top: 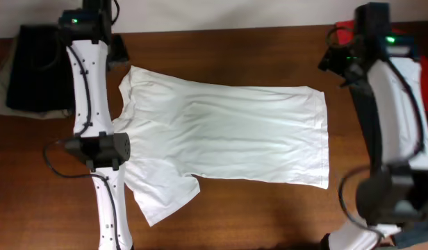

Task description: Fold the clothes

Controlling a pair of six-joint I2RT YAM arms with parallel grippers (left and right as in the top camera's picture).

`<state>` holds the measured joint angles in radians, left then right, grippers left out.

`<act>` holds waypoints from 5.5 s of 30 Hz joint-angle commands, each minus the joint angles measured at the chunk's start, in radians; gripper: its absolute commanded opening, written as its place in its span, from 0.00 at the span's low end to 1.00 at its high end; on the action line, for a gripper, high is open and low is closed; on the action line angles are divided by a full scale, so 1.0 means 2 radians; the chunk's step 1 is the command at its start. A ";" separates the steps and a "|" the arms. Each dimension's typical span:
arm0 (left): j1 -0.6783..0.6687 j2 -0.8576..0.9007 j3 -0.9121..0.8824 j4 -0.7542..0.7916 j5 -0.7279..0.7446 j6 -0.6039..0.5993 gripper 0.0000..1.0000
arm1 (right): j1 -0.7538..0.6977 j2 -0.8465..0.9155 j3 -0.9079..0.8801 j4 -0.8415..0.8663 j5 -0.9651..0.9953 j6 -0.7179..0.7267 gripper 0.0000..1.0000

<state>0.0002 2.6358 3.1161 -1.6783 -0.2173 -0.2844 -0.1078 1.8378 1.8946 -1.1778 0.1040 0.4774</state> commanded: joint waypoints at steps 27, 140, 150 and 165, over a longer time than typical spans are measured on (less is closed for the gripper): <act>-0.043 -0.546 -0.655 0.152 0.129 0.001 0.99 | 0.037 -0.272 -0.212 -0.082 -0.108 -0.027 0.99; 0.024 -0.462 -0.975 0.813 0.131 -0.008 0.97 | -0.062 -0.101 -0.366 0.352 -0.116 -0.003 0.99; -0.060 -0.367 -0.975 0.809 0.202 -0.013 0.01 | -0.012 0.025 -0.350 0.382 -0.229 -0.046 0.04; 0.030 -0.283 -0.975 0.822 0.054 -0.018 0.01 | -0.045 0.088 -0.350 0.366 -0.133 -0.006 0.04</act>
<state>0.0334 2.0384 1.1645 -0.0307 0.0071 -0.3107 -0.1810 1.9759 1.1988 -0.4301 -0.2508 0.4473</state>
